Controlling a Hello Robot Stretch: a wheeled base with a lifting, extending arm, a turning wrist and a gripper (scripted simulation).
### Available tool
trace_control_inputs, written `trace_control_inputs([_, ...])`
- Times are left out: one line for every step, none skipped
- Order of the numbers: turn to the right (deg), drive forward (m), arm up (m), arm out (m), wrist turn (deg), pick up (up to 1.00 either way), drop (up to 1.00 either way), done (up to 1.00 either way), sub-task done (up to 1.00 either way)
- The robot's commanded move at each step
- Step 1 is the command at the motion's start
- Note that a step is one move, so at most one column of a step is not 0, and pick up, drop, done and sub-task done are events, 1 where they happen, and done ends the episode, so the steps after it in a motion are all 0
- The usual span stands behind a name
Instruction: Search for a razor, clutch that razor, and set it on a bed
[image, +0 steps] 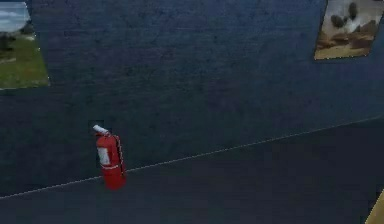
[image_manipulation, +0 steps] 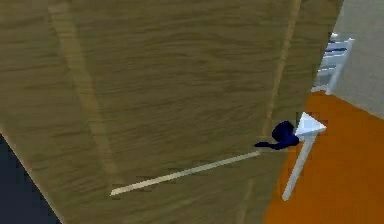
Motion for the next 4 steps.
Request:
trace_control_inputs([-18.0, 0.00, 0.00, 0.00, 0.0, 0.00, 0.00, 0.00, 0.00])
trace_control_inputs([0.0, 0.40, 0.00, 0.00, 0.0, 0.00, 0.00, 0.00, 0.00])
trace_control_inputs([-27.0, 0.00, 0.00, 0.00, 0.0, 0.00, 0.00, 0.00, 0.00])
trace_control_inputs([0.0, 0.55, 0.00, 0.00, 0.0, 0.00, 0.00, 0.00, 0.00])
